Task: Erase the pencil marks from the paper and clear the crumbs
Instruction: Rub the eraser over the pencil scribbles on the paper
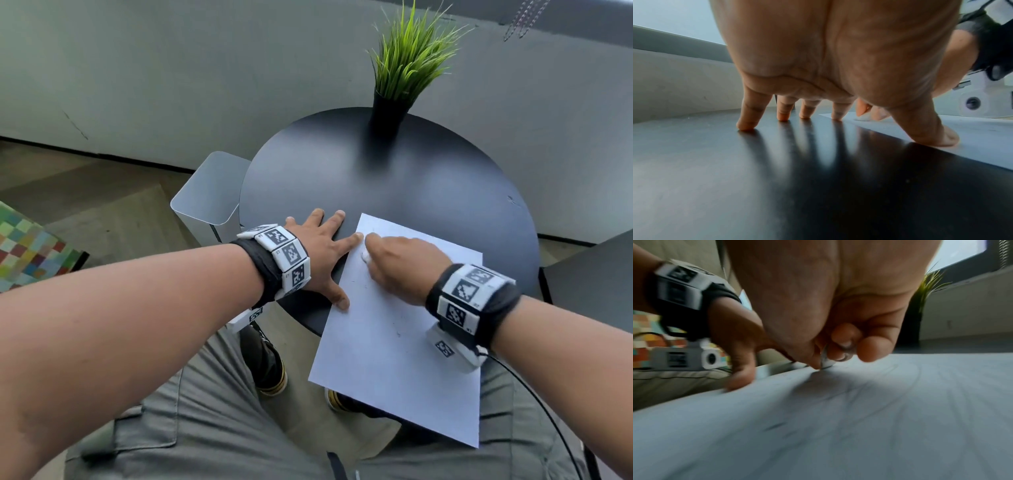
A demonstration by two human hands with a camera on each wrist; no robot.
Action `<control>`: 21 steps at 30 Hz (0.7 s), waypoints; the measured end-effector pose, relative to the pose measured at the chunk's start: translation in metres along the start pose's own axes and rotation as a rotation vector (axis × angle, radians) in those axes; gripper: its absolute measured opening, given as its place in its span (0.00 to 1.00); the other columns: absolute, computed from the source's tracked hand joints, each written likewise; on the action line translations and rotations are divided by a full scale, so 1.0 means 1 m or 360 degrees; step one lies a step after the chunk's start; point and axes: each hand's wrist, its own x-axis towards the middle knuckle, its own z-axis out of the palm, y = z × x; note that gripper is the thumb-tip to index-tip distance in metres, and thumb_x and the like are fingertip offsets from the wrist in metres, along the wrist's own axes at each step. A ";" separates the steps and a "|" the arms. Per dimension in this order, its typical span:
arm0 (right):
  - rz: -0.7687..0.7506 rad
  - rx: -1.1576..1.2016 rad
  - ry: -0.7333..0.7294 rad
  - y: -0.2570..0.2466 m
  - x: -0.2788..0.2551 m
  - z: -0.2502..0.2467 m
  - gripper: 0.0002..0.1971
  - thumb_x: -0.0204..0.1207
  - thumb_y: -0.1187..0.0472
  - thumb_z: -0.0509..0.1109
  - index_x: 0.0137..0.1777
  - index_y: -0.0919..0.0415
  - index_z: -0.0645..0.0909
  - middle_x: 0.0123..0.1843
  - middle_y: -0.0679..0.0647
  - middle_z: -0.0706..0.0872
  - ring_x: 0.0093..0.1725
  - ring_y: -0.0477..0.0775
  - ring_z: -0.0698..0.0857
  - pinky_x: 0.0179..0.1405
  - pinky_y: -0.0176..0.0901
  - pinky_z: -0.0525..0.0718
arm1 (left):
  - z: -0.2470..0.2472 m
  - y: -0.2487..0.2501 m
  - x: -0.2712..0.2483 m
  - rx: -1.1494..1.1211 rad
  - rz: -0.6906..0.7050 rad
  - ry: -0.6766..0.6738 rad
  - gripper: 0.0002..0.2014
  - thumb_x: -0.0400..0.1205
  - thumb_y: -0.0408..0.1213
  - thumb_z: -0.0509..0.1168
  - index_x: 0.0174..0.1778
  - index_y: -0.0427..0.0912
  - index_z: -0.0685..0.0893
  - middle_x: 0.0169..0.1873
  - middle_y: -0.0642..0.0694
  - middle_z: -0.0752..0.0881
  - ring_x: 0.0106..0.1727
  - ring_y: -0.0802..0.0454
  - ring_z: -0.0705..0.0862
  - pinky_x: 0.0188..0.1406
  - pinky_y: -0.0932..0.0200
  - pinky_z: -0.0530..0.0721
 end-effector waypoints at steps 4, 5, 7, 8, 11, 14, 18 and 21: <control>-0.0340 0.0012 -0.0268 -0.023 -0.045 0.004 0.07 0.83 0.53 0.53 0.46 0.52 0.58 0.40 0.51 0.74 0.37 0.65 0.79 0.35 0.55 0.82 | -0.003 0.004 -0.001 0.0004 -0.0025 -0.0043 0.67 0.55 0.85 0.66 0.87 0.63 0.43 0.88 0.45 0.42 0.86 0.32 0.48 0.73 0.20 0.66; -0.0353 0.0010 -0.0313 -0.024 -0.048 0.004 0.07 0.83 0.53 0.53 0.46 0.53 0.59 0.40 0.51 0.75 0.37 0.66 0.80 0.35 0.54 0.82 | -0.004 0.005 0.000 0.0002 -0.0025 -0.0055 0.67 0.56 0.85 0.67 0.87 0.63 0.43 0.88 0.44 0.42 0.86 0.32 0.47 0.73 0.20 0.66; -0.0166 -0.0007 -0.0154 -0.015 -0.026 0.000 0.06 0.84 0.51 0.52 0.48 0.51 0.59 0.43 0.53 0.77 0.42 0.66 0.83 0.35 0.52 0.79 | -0.006 0.006 0.000 -0.0011 -0.0023 -0.0078 0.67 0.56 0.84 0.68 0.87 0.62 0.43 0.88 0.44 0.41 0.87 0.32 0.47 0.73 0.21 0.67; -0.0034 0.0008 -0.0052 -0.005 -0.011 -0.003 0.06 0.84 0.50 0.52 0.49 0.51 0.60 0.45 0.55 0.80 0.44 0.66 0.83 0.35 0.51 0.76 | -0.007 0.007 0.000 -0.0009 -0.0027 -0.0085 0.68 0.57 0.83 0.69 0.87 0.61 0.43 0.88 0.44 0.41 0.86 0.32 0.47 0.72 0.22 0.68; -0.0119 -0.0024 -0.0029 0.002 -0.008 -0.005 0.05 0.83 0.51 0.53 0.53 0.51 0.62 0.48 0.54 0.82 0.44 0.66 0.83 0.34 0.51 0.76 | -0.010 0.009 -0.001 0.0008 -0.0054 -0.0129 0.68 0.57 0.82 0.70 0.87 0.60 0.42 0.88 0.44 0.40 0.87 0.32 0.46 0.72 0.23 0.70; -0.0465 -0.0050 -0.0301 -0.015 -0.041 0.003 0.06 0.82 0.51 0.55 0.51 0.52 0.61 0.44 0.51 0.76 0.41 0.66 0.82 0.35 0.54 0.81 | -0.011 0.013 0.000 0.0009 -0.0075 -0.0177 0.68 0.59 0.80 0.70 0.87 0.60 0.39 0.88 0.43 0.37 0.87 0.30 0.42 0.75 0.22 0.66; -0.0167 -0.0013 -0.0029 0.003 -0.005 -0.007 0.14 0.85 0.48 0.51 0.64 0.53 0.65 0.54 0.54 0.83 0.51 0.65 0.84 0.39 0.52 0.79 | -0.009 0.012 0.002 -0.0011 -0.0065 -0.0164 0.67 0.58 0.80 0.72 0.87 0.61 0.42 0.88 0.43 0.38 0.87 0.29 0.42 0.73 0.21 0.69; -0.0369 -0.0103 -0.0152 -0.006 -0.017 -0.006 0.13 0.83 0.52 0.54 0.63 0.54 0.66 0.55 0.54 0.82 0.51 0.65 0.84 0.40 0.51 0.77 | -0.010 0.012 0.000 -0.0004 -0.0087 -0.0201 0.68 0.59 0.79 0.72 0.87 0.61 0.40 0.88 0.43 0.36 0.87 0.29 0.41 0.74 0.21 0.67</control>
